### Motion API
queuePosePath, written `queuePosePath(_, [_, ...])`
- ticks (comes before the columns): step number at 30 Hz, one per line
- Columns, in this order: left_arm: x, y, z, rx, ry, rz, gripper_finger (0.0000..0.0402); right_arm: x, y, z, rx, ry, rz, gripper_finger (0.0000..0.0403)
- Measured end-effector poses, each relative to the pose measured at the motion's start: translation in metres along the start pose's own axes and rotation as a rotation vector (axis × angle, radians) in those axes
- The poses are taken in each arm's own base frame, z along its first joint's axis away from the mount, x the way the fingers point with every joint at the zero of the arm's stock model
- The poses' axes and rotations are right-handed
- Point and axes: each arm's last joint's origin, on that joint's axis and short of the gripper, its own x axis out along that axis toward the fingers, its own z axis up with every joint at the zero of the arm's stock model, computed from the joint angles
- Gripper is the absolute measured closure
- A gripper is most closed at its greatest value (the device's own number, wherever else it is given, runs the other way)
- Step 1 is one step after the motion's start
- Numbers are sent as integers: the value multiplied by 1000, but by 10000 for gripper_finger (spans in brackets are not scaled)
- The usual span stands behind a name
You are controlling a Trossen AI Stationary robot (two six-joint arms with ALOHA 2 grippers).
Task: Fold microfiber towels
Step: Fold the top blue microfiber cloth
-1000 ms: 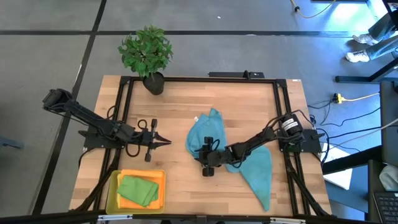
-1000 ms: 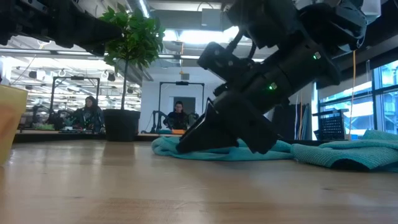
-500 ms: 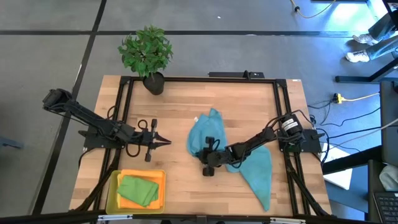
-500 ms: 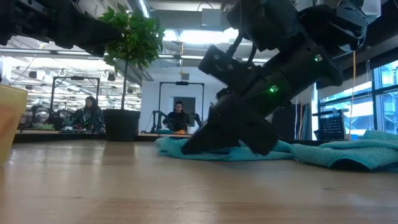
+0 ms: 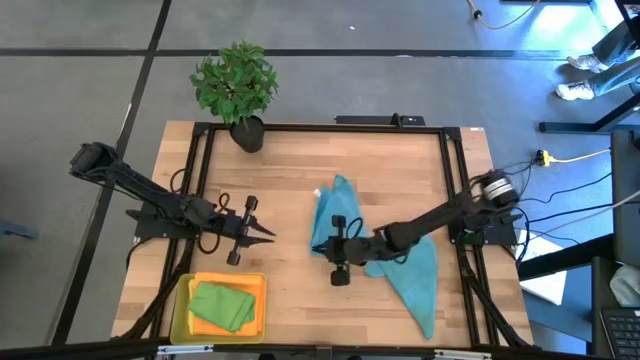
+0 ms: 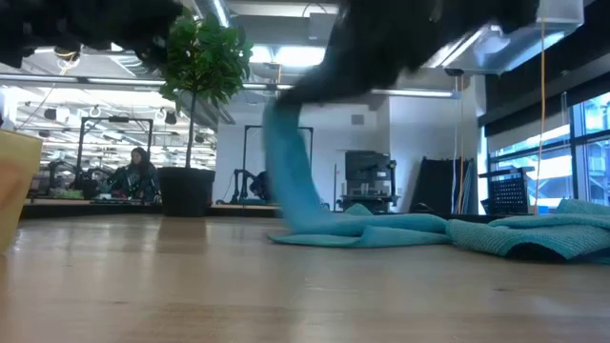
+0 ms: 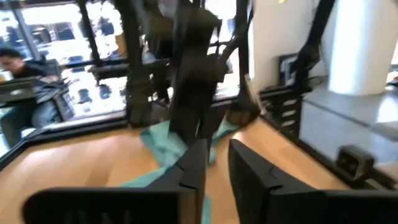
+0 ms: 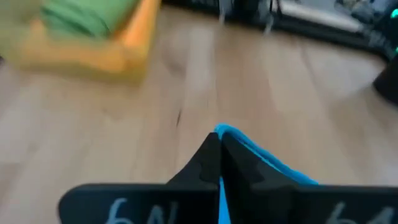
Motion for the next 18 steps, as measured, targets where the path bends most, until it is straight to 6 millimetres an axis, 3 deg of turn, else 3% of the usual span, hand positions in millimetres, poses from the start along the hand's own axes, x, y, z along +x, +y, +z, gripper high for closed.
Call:
queuePosePath(6, [8, 7, -8, 2, 64, 86, 271, -42, -10, 45, -31, -29, 13, 400])
queuePosePath(10, [23, 13, -7, -4, 90, 116, 242, -61, -11, 70, -89, -7, 53, 401])
queuePosePath(14, [42, 17, -13, -7, 151, 68, 232, -69, -11, 82, -91, 25, 43, 401])
queuePosePath(18, [60, 14, -28, -33, 237, -2, 230, -71, -13, 82, -81, 58, -18, 401])
